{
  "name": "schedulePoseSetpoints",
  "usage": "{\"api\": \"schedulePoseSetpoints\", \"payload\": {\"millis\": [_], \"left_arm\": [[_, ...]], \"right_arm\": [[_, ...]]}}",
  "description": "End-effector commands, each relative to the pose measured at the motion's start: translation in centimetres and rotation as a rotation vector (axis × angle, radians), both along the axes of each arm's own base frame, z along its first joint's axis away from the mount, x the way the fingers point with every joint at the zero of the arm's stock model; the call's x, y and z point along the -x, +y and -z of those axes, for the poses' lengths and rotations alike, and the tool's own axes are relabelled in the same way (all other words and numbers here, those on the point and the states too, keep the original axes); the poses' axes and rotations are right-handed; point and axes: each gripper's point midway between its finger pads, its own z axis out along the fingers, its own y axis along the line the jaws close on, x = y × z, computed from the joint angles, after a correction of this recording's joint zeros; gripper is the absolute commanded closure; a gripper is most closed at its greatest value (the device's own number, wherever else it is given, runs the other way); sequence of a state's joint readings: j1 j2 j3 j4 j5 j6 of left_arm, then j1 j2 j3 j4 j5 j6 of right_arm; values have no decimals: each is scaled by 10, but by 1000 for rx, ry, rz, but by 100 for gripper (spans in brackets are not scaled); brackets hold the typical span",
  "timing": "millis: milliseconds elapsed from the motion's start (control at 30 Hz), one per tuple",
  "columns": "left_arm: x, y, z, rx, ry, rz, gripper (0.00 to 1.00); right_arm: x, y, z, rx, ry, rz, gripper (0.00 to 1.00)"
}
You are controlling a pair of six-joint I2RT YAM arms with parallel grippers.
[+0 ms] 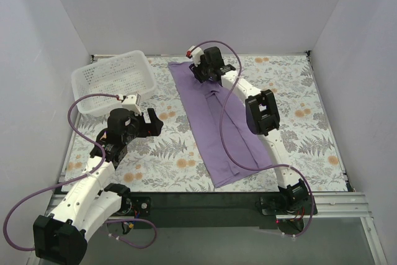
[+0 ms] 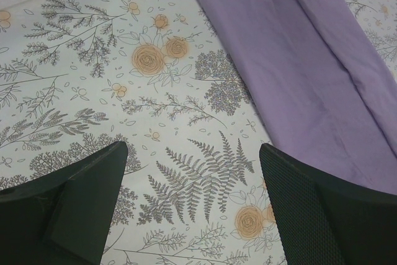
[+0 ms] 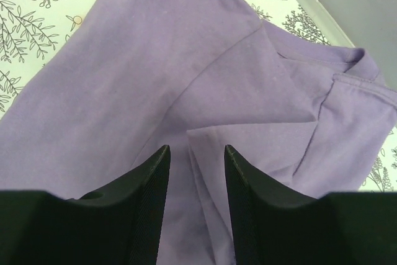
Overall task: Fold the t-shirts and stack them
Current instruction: Fold the tshirt
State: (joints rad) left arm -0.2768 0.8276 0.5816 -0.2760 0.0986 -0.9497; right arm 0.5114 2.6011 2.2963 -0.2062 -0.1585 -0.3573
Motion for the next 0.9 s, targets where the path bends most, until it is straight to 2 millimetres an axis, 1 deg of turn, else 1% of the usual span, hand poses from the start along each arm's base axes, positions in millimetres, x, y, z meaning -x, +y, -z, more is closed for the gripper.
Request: {"api": "schedulePoseSetpoints", "payload": {"millis": [0,167,267,333,367,400,433,467,500,533,567,600,633,667,700,733,767,800,833,867], "left_arm": [[-3,-2,-10,7,-33,10,13],[-3,-2,-11,9,-34,12,13],[-3,-2,-11,9,-35,12,13],[-3,-2,-11,8,-36,14,13],[-3,-2,-11,10,-35,13,13],[-3,-2,-11,9,-36,12,13],[-3,-2,-12,10,-38,13,13],[-3,-2,-12,10,-40,12,13],[-3,-2,-12,11,-40,13,13],[-3,-2,-13,11,-41,12,13],[-3,-2,-14,12,-44,13,13],[-2,-2,-14,12,-46,13,13],[-2,-2,-15,15,-46,14,13],[-2,-2,-15,16,-49,15,13],[-2,-2,-18,21,-56,14,13],[-1,-2,-18,24,-56,12,13],[-1,-3,-19,27,-57,15,13],[-1,-3,-22,34,-64,14,13],[0,-4,-22,38,-63,14,13],[0,-4,-23,43,-67,14,13]], "right_arm": [[-11,10,-29,-45,-77,12,53],[-10,9,-26,-18,-88,12,53],[-8,3,-29,3,-98,5,53],[-7,-2,-35,12,-108,-11,53],[-4,-5,-44,8,-112,-18,53],[-5,-13,-49,5,-112,-20,53],[-1,-14,-53,-5,-107,-50,53],[1,-19,-74,-19,-126,-61,52],[3,-30,-71,-16,-106,-64,52],[8,-32,-79,-37,-99,-97,52],[13,-38,-94,-52,-100,-107,51],[14,-53,-90,-58,-71,-97,51],[21,-57,-94,-83,-52,-121,51],[27,-62,-109,-110,-49,-129,50],[31,-79,-97,-114,-1,-119,50],[38,-82,-100,-138,21,-142,50],[43,-90,-111,-151,20,-139,49],[46,-103,-109,-155,41,-129,48],[58,-110,-97,-156,93,-135,46],[64,-118,-104,-159,96,-132,43]]}}
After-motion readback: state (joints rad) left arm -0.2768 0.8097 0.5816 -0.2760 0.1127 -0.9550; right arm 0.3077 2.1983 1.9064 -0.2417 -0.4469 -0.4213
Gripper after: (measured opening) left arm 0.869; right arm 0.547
